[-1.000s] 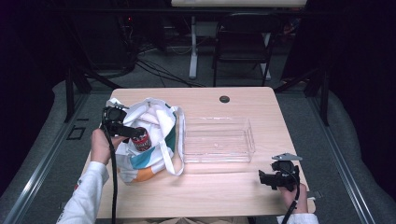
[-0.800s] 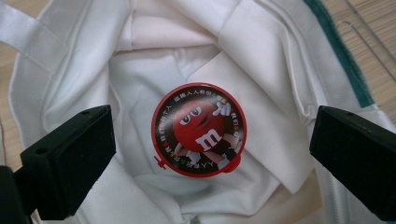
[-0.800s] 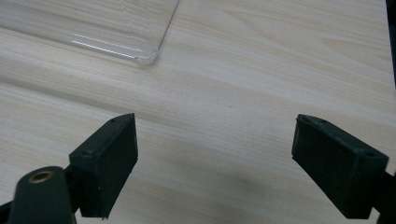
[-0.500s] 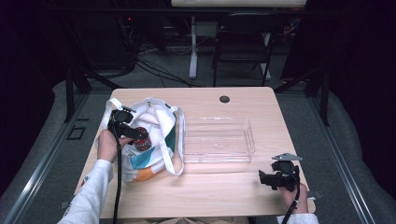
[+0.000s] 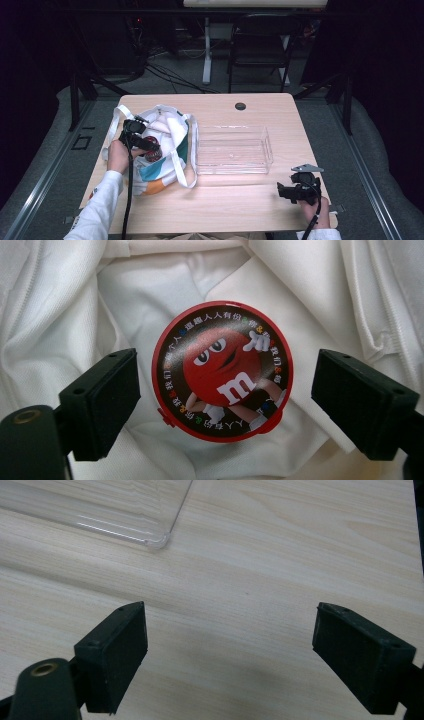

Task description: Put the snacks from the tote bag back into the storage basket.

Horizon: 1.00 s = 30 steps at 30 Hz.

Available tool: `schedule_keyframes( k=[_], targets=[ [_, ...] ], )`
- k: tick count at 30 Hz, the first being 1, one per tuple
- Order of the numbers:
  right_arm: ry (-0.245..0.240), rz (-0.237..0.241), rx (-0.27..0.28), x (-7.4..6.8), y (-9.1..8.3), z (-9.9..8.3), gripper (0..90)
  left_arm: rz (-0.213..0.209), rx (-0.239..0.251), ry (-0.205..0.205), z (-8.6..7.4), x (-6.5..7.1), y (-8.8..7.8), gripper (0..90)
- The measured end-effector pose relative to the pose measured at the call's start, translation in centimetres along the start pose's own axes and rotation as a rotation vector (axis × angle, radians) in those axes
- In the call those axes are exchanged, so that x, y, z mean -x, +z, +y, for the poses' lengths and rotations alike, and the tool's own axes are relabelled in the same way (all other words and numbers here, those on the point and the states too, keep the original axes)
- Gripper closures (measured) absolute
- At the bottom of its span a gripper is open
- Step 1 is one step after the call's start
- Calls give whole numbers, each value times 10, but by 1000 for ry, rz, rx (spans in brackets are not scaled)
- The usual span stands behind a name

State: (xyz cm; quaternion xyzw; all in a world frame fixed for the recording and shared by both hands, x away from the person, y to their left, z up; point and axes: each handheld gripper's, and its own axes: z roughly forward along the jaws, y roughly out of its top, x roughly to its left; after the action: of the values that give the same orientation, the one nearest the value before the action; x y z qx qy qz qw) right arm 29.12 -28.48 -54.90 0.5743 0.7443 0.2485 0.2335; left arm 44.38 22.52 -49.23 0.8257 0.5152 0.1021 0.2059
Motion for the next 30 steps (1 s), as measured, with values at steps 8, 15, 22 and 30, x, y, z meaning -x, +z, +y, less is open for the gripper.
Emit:
schedule_keyframes(
  k=[8,15,22,30],
  targets=[
    [0,0,-3,0,0,0,139,13,-37,5,1,0,8,205],
    [0,-2,-4,0,0,0,140,27,-49,12,2,1,12,248],
    [3,-2,0,0,0,0,140,46,-56,33,2,6,12,254],
    [2,0,-2,1,-1,0,140,34,-53,43,1,4,10,257]
  ],
)
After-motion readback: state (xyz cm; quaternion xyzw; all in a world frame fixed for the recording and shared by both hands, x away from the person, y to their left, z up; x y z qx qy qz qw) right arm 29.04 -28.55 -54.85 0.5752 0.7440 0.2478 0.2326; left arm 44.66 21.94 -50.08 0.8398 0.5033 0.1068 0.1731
